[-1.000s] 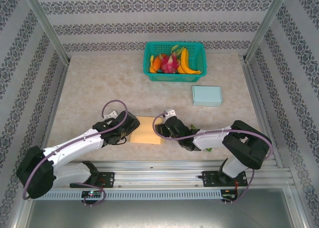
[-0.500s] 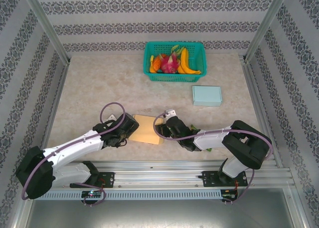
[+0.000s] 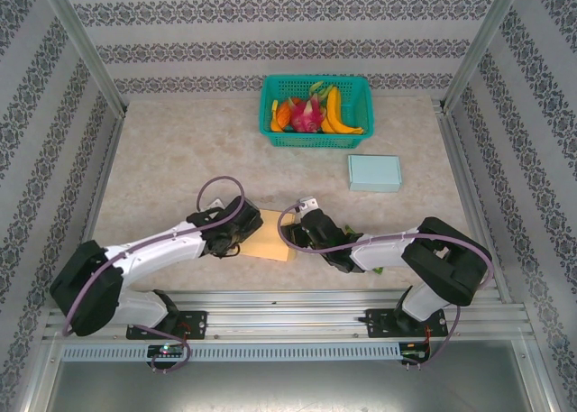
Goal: Fold the paper box
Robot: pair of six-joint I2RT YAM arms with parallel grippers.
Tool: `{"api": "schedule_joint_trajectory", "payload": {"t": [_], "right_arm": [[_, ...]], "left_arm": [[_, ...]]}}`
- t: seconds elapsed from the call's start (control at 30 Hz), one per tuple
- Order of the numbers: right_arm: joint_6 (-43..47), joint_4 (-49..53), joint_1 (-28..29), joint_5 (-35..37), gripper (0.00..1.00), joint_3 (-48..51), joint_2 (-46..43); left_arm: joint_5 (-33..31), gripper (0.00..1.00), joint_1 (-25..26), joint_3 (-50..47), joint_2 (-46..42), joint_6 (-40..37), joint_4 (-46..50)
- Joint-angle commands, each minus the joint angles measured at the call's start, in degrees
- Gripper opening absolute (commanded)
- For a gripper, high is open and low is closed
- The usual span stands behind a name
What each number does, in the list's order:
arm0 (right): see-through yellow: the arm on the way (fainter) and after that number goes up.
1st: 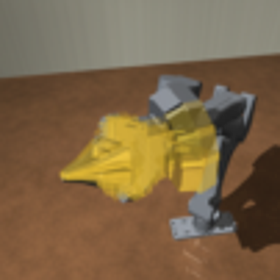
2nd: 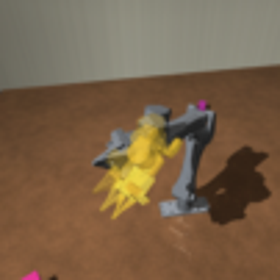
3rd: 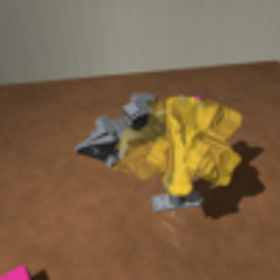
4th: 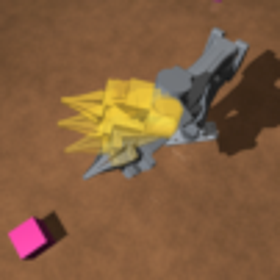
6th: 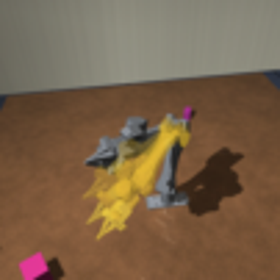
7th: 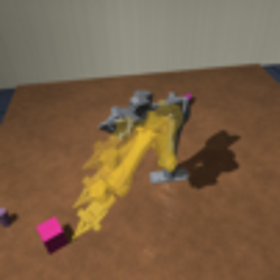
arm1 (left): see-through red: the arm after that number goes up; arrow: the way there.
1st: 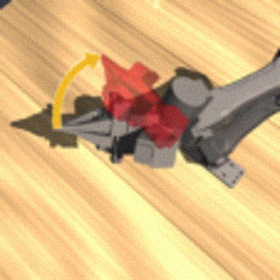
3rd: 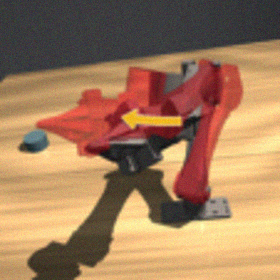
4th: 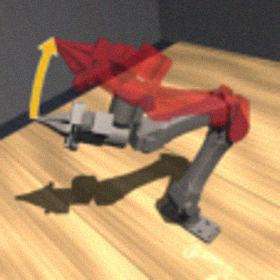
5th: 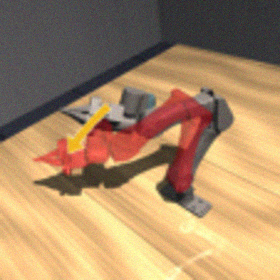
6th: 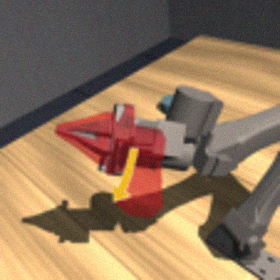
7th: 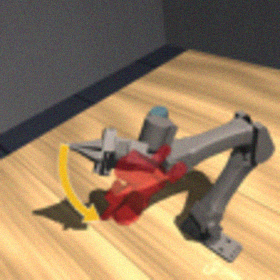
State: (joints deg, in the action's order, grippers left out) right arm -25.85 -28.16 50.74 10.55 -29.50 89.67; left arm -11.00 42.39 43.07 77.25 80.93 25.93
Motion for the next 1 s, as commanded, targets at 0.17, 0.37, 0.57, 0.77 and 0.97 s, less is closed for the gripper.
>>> {"api": "schedule_joint_trajectory", "payload": {"t": [0.17,0.37,0.57,0.77,0.97], "right_arm": [[1.1,1.8,-0.6,-1.1,0.60,1.6,0.5],[1.0,1.5,-0.6,-1.1,0.60,1.7,0.7],[0.7,1.2,-0.6,-1.0,0.60,1.9,0.9],[0.3,0.8,-0.7,-1.1,0.60,2.0,1.0],[-0.2,0.3,-0.6,-1.1,0.60,2.1,1.5]], "left_arm": [[3.7,1.00,0.4,2.3,4.6,-0.8,-0.7],[5.4,1.00,0.4,2.8,6.2,0.0,0.1],[5.6,1.00,0.4,3.0,6.4,0.4,1.0],[6.8,1.00,0.5,2.3,6.4,1.2,0.3],[8.4,1.00,0.7,2.7,6.3,1.8,0.9]]}}
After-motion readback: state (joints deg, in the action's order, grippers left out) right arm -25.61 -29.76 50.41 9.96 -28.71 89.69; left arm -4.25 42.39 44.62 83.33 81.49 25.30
